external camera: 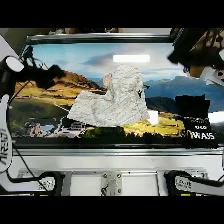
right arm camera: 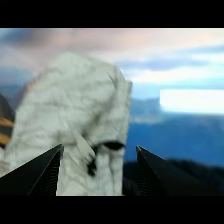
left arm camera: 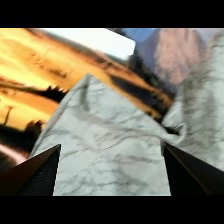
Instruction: Fold the clothes and pants, and hang the long-sleeved shirts on hangers.
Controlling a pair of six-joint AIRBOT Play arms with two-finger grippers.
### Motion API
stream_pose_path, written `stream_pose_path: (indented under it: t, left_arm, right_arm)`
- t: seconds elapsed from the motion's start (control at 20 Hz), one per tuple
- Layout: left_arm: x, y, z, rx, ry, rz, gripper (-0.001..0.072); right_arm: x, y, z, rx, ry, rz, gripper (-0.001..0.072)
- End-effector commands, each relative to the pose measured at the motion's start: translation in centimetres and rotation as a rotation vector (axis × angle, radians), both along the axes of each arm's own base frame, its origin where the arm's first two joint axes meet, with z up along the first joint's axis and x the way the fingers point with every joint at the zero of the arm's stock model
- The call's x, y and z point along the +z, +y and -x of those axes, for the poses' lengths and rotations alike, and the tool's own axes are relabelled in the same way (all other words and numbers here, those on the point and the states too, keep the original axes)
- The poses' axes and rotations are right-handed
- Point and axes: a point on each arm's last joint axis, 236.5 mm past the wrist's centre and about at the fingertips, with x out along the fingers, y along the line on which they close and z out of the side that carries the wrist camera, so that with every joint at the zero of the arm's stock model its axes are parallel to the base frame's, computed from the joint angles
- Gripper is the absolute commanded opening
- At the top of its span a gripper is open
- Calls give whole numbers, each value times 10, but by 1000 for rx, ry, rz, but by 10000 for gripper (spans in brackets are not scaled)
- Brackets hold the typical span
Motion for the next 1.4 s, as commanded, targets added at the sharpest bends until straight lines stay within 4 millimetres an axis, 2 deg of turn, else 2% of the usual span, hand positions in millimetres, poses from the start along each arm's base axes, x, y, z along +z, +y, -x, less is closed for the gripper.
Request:
stream_pose_path:
  t: [0.0,0.1,0.2,0.3,0.4,0.5,0.75,0.9,1.3,1.35]
  left_arm:
    - [-47,24,72,2,162,-103,692]
    - [-77,12,109,-11,210,-101,692]
    - [-98,0,137,-26,226,-104,692]
    - [-108,-8,153,-11,223,-99,692]
    - [-110,-10,159,23,198,-91,692]
    - [-109,-8,160,62,169,-81,692]
    - [-111,-7,163,88,153,-74,692]
    - [-110,-7,160,91,144,-75,692]
    - [-109,-6,157,96,127,-76,692]
    - [-110,-6,155,105,129,-73,692]
  right_arm:
    - [-89,-41,100,-138,388,98,508]
    - [-143,-33,139,-214,502,29,509]
    - [-194,-11,168,-290,589,-107,513]
    - [-229,13,181,-349,635,-255,521]
    - [-248,32,179,-414,620,-405,521]
    - [-258,41,171,-455,572,-466,521]
    - [-260,65,141,-462,444,-455,521]
    - [-262,71,129,-485,391,-450,521]
    - [-279,73,129,-500,408,-428,507]
    - [-281,72,129,-504,407,-425,476]
